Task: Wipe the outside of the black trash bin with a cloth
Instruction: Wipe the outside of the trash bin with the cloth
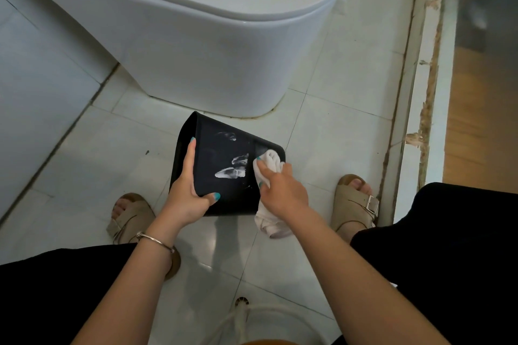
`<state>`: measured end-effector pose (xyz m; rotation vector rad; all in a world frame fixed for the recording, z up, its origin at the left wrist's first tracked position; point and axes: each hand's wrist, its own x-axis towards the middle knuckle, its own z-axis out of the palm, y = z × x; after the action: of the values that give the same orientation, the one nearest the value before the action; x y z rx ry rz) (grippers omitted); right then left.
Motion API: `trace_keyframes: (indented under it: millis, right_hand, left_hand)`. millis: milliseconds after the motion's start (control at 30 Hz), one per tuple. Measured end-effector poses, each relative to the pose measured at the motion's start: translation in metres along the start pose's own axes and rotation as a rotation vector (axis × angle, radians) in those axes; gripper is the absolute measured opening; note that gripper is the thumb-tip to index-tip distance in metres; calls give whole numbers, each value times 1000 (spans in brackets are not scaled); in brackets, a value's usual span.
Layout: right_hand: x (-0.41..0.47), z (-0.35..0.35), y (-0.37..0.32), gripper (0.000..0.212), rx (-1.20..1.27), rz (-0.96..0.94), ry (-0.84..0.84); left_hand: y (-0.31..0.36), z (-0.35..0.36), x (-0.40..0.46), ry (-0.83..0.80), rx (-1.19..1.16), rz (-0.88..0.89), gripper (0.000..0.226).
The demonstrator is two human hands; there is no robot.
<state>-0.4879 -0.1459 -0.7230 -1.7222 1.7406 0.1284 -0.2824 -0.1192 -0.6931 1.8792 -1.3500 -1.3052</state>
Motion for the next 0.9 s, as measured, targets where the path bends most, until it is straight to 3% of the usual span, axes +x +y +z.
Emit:
trace_keyframes:
  millis: [267, 533, 733, 900]
  right_hand:
    - [22, -9, 9, 52, 10, 66, 5]
    - [73, -33, 7, 53, -28, 72, 70]
    - [26, 8, 9, 53, 130, 101, 157]
    - [-20, 32, 7, 56, 96, 72, 172]
  left_hand:
    - [-4, -9, 2, -60, -38, -10, 120]
    - [4, -1, -5, -8, -16, -31, 120]
    - [12, 16, -8, 79, 29, -51, 119]
    - [10, 13, -4, 86, 32, -51, 121]
